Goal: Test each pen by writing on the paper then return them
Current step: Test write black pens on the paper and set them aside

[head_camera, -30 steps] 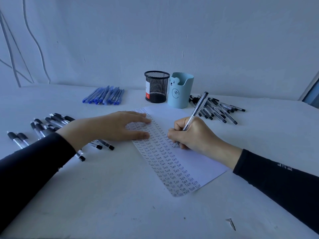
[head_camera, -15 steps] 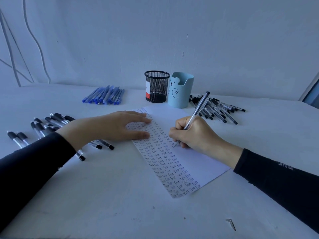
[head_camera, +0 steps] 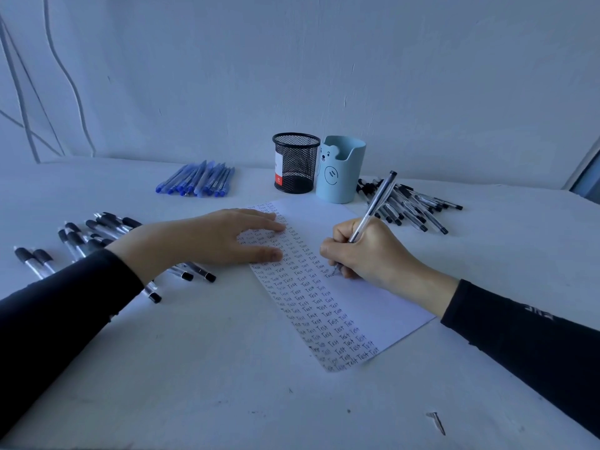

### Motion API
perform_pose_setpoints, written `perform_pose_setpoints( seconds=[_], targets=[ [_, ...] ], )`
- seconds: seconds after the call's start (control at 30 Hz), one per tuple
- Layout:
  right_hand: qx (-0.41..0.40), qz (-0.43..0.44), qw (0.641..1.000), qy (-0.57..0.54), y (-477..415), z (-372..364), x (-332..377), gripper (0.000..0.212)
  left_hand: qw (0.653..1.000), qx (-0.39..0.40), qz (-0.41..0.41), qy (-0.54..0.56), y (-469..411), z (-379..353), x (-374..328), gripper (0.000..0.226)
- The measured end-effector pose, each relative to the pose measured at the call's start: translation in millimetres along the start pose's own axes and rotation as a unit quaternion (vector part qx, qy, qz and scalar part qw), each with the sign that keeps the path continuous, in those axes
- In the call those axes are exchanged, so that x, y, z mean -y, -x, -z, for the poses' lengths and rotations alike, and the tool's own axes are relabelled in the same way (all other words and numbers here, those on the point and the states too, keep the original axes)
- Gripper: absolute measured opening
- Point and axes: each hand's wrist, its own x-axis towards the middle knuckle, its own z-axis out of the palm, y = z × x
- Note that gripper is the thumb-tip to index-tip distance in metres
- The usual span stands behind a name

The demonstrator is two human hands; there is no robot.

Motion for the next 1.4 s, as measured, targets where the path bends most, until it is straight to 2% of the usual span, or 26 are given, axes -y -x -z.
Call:
perform_pose_setpoints(
  seconds=[0.13, 0.3, 0.4, 0.53, 0.67, 0.8, 1.0, 1.13, 1.27, 1.4],
  targets=[
    [-0.006, 0.000, 1.000, -0.004, -0.3, -0.2, -0.5, 0.049, 1.000, 0.003, 0.002, -0.004, 0.1, -0.1, -0.2, 0.069],
    [-0.026, -0.032, 0.993, -0.114, -3.8, 6.9, 3.2, 0.044, 1.000, 0.004, 0.002, 0.000, -0.5, 0.6, 0.7, 0.071],
    [-0.034, -0.029, 0.987, -0.157, -8.1, 16.1, 5.7, 0.024, 1.000, 0.004, 0.000, 0.001, -1.1, 0.4, 1.8, 0.074],
    [-0.012, -0.066, 0.973, -0.222, -12.4, 28.5, 1.0, 0.036, 1.000, -0.004, -0.003, 0.001, -2.5, -2.0, 4.7, 0.076],
    [0.010, -0.067, 0.969, -0.237, -13.8, 37.1, 2.0, 0.034, 1.000, 0.001, -0.001, 0.001, -2.6, -2.1, 7.8, 0.081],
    [0.058, -0.095, 0.941, -0.320, -15.8, 44.9, 1.9, 0.030, 1.000, 0.005, -0.003, 0.004, -2.0, -1.6, 3.9, 0.073],
    [0.097, -0.111, 0.895, -0.421, -20.2, 48.1, -2.9, 0.039, 1.000, 0.008, -0.007, 0.006, -1.3, 0.0, 4.8, 0.083],
    [0.104, -0.106, 0.883, -0.444, -20.8, 50.5, -3.8, 0.030, 1.000, 0.004, -0.011, 0.004, -2.1, -0.7, 5.4, 0.084],
    [0.074, -0.087, 0.900, -0.420, -20.7, 56.2, -1.8, 0.027, 1.000, 0.003, -0.009, 0.002, -2.8, -1.6, 7.0, 0.086],
    [-0.059, -0.064, 0.930, -0.357, -30.7, 83.5, -4.2, 0.026, 1.000, 0.001, -0.013, 0.003, -2.9, -2.0, 6.9, 0.084]
  ],
)
